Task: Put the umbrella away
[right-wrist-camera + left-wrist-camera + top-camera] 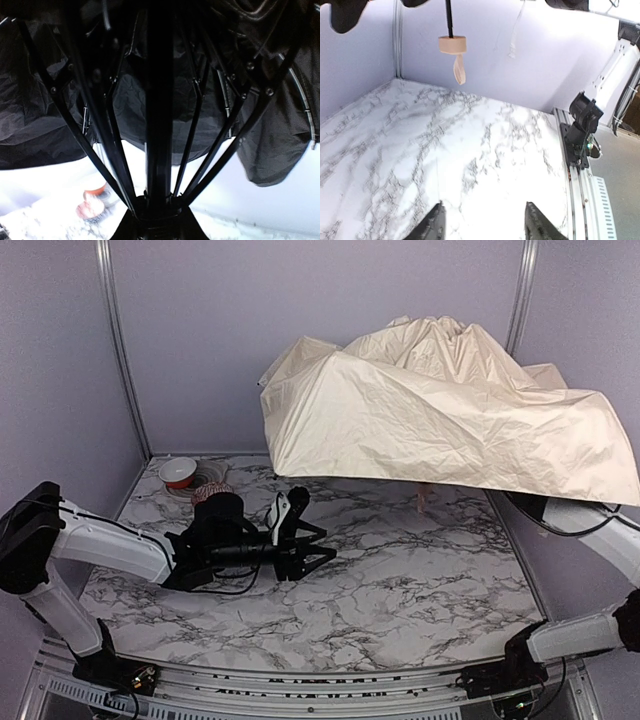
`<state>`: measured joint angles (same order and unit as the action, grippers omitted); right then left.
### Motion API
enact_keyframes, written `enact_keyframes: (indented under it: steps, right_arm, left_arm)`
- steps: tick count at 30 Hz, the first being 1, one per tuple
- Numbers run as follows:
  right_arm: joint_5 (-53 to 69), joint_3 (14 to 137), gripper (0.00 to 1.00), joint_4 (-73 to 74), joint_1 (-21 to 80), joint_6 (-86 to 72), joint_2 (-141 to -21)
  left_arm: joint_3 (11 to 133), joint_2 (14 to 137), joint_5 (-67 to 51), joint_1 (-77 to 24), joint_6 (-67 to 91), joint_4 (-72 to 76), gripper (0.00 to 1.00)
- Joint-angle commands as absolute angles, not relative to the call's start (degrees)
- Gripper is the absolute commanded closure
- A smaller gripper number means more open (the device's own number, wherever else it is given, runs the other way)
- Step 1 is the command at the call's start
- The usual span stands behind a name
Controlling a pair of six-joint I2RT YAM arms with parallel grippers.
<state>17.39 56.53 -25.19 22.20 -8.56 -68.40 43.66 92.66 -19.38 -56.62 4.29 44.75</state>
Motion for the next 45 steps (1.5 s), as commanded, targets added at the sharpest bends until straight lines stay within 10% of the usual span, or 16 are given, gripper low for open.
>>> enact_keyframes:
  steps: [1,8,13,27,41,45]
  right_arm:
    - [20.2,56.55,1.0,-33.97,22.54,-14.67,-65.86]
    - [10.15,55.69,1.0,-39.71,37.49,-14.64,-65.16]
    - [6.43,56.72,1.0,-39.4,44.36,-13.63,-65.06]
    - [7.22,57.97,1.0,-39.11,47.66,-12.88,-65.99]
    - [5.68,54.65,1.0,-39.69,47.68,-13.42,-64.14]
    - [4.66,53.22,1.0,-38.27,47.72,-12.58,-63.05]
  left_arm:
    - [45.17,91.24,-14.07,-58.89,5.63,45.77,0.37]
    - [56.85,93.34,-5.58,-60.78,6.59,51.47,0.1]
    - [62.28,96.16,-3.83,-60.84,5.03,49.75,0.09]
    - [66.88,102.28,-7.57,-60.92,6.59,45.69,0.43]
    - [70.64,106.46,-12.16,-60.94,8.08,45.16,0.99]
    - [69.1,104.76,-11.63,-60.91,7.82,45.72,1.0]
